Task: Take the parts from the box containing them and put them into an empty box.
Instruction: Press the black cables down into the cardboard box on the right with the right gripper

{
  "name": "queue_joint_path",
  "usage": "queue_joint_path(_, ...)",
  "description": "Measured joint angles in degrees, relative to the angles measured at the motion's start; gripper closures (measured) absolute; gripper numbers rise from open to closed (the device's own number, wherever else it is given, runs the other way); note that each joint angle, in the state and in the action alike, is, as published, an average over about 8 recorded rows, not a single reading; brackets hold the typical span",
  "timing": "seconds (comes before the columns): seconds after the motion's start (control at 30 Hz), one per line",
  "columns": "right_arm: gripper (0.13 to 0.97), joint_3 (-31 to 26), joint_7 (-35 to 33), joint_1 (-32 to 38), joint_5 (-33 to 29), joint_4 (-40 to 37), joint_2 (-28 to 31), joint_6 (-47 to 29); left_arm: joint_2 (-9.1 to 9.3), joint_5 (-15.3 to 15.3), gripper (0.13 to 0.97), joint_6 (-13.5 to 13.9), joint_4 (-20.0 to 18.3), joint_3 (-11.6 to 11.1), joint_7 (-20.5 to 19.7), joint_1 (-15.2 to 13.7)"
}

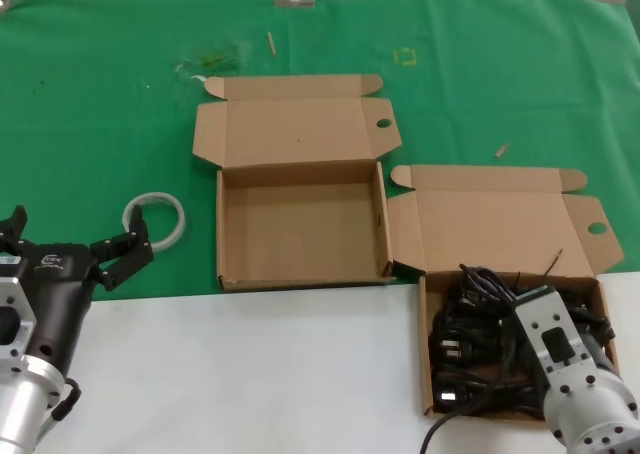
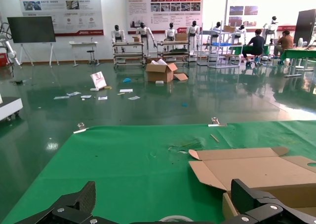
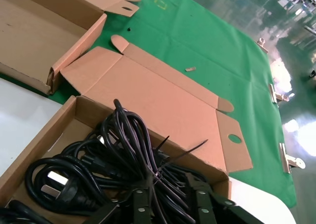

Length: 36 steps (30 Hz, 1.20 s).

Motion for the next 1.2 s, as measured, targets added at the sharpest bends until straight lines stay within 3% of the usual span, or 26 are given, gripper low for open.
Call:
queue_joint_path(0.43, 0.671, 0.5, 0.4, 1.8, 0.0, -4.4, 0.0, -3.1, 0.00, 0.0, 0.132, 0.0, 0.0, 0.0, 0.0, 0.0)
queue_joint_path(0.7, 0.455, 0.9, 0.9, 2.1, 0.0, -6.5, 0.0, -4.2, 0.00, 0.0, 0.132, 0.0, 0.0, 0.0, 0.0, 0.0)
queue_joint_path(1.0, 0.280, 1.4, 0.9, 2.5, 0.0, -8.5, 0.0, -5.2, 0.00, 0.0, 0.132, 0.0, 0.0, 0.0, 0.0, 0.0)
queue_joint_path(1.2, 0.275, 1.9, -0.1, 3.3, 0.0, -9.6, 0.0, -5.3, 0.00, 0.0, 0.132, 0.0, 0.0, 0.0, 0.0, 0.0)
